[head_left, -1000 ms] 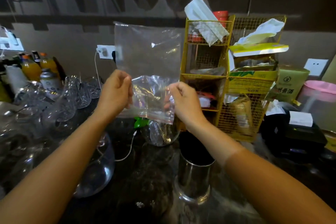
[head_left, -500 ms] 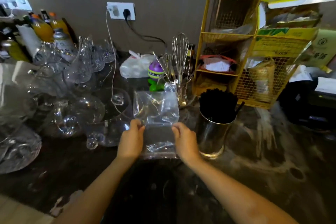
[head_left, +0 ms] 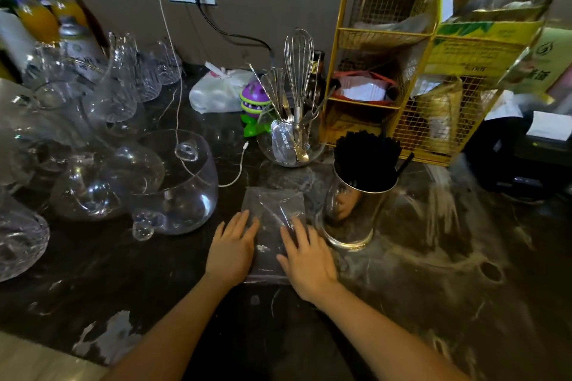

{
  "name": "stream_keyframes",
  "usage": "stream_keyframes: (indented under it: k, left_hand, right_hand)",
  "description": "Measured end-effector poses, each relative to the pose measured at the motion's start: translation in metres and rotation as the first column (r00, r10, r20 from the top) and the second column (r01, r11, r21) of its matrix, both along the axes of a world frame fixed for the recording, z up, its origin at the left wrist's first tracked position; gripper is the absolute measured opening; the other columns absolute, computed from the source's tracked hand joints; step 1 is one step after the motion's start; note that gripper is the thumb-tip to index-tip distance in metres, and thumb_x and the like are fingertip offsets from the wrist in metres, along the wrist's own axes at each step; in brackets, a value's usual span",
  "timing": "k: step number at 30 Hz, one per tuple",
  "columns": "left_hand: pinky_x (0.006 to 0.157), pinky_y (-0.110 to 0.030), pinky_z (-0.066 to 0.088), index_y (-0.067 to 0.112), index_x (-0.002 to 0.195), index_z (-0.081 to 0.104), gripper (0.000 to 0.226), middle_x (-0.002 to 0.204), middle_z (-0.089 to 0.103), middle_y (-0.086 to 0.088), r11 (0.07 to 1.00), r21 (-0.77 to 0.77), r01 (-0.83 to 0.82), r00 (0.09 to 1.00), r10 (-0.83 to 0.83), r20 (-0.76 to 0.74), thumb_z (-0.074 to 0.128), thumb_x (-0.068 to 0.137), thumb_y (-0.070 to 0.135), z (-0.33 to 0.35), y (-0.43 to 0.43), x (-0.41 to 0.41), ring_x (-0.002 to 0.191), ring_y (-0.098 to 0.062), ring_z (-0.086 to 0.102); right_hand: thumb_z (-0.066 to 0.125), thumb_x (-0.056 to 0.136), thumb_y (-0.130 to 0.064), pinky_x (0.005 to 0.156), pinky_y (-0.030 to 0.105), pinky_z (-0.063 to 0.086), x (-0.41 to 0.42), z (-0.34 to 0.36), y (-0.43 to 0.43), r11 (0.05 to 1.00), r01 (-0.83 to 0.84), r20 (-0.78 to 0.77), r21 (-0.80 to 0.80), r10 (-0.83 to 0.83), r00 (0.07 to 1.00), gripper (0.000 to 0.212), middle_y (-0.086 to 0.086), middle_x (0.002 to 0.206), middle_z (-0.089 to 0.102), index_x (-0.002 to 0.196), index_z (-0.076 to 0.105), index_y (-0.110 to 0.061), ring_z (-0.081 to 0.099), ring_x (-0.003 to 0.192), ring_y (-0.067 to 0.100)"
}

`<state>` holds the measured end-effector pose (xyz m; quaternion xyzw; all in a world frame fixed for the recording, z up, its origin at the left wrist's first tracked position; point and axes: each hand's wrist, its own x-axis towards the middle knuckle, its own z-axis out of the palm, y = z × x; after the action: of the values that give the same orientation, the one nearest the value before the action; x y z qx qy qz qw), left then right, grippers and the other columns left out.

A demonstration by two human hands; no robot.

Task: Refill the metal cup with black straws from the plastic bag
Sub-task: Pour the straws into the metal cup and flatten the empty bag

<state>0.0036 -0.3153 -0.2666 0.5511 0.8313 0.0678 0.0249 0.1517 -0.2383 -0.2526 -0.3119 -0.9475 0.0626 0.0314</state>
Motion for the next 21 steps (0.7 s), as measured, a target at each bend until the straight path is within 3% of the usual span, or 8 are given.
stream_keyframes:
  k: [2, 4, 13, 17, 21]
  left_hand:
    - [0.114, -0.045, 0.002, 0.020, 0.139, 0.010, 0.051, 0.154, 0.010, -0.007, 0.997, -0.063, 0.039, 0.999, -0.039, -0.006, 0.027, 0.092, 0.030, -0.003, 0.002, -0.004, 0.141, -0.021, 0.004]
    - [0.114, -0.042, -0.002, 0.021, 0.139, 0.006, 0.051, 0.154, 0.009, -0.004, 0.993, -0.100, 0.064, 0.998, -0.065, -0.002, 0.022, 0.093, 0.036, -0.005, 0.003, -0.007, 0.141, -0.017, 0.002]
    - [0.113, -0.035, 0.000, 0.021, 0.139, 0.002, 0.055, 0.154, 0.003, -0.002, 0.993, -0.107, 0.057, 0.995, -0.048, 0.086, 0.020, 0.092, 0.043, -0.009, 0.003, -0.009, 0.140, -0.013, -0.001]
    - [0.114, -0.037, 0.004, 0.022, 0.139, 0.008, 0.055, 0.154, 0.009, -0.002, 0.995, -0.095, 0.033, 0.994, -0.023, 0.108, 0.024, 0.092, 0.044, -0.003, 0.004, -0.007, 0.141, -0.014, 0.005]
    - [0.114, -0.039, 0.010, 0.024, 0.139, 0.009, 0.054, 0.154, 0.011, -0.003, 1.000, 0.001, 0.010, 0.988, -0.010, 0.152, 0.030, 0.092, 0.040, 0.012, 0.012, -0.007, 0.140, -0.017, 0.009]
  right_hand:
    - [0.023, 0.093, -0.048, 0.116, 0.040, 0.001, 0.001, -0.008, 0.004, 0.994, -0.031, 0.080, -0.101, 0.039, 0.996, 0.063, 0.009, 0.155, -0.003, 0.142, 0.000, -0.015, -0.004, 0.142, 0.024]
    - [0.017, 0.092, -0.052, 0.113, 0.037, -0.010, 0.003, -0.012, 0.008, 0.979, -0.013, 0.124, -0.204, 0.039, 0.992, 0.065, 0.006, 0.155, -0.010, 0.141, -0.007, -0.017, -0.015, 0.140, 0.018]
    - [0.019, 0.091, -0.053, 0.113, 0.039, -0.012, 0.002, -0.008, 0.011, 0.967, -0.001, 0.157, -0.254, 0.043, 0.987, 0.070, 0.010, 0.154, -0.013, 0.140, -0.010, -0.013, -0.018, 0.140, 0.022]
    - [0.018, 0.091, -0.054, 0.113, 0.039, -0.011, 0.004, -0.002, 0.013, 0.965, -0.011, 0.189, -0.263, 0.062, 0.980, 0.070, 0.010, 0.154, -0.014, 0.140, -0.009, -0.013, -0.019, 0.139, 0.022]
    - [0.017, 0.091, -0.053, 0.111, 0.035, -0.013, 0.005, 0.021, 0.017, 0.961, -0.040, 0.089, -0.273, 0.067, 0.994, 0.066, 0.005, 0.154, -0.015, 0.140, -0.011, -0.018, -0.022, 0.137, 0.017]
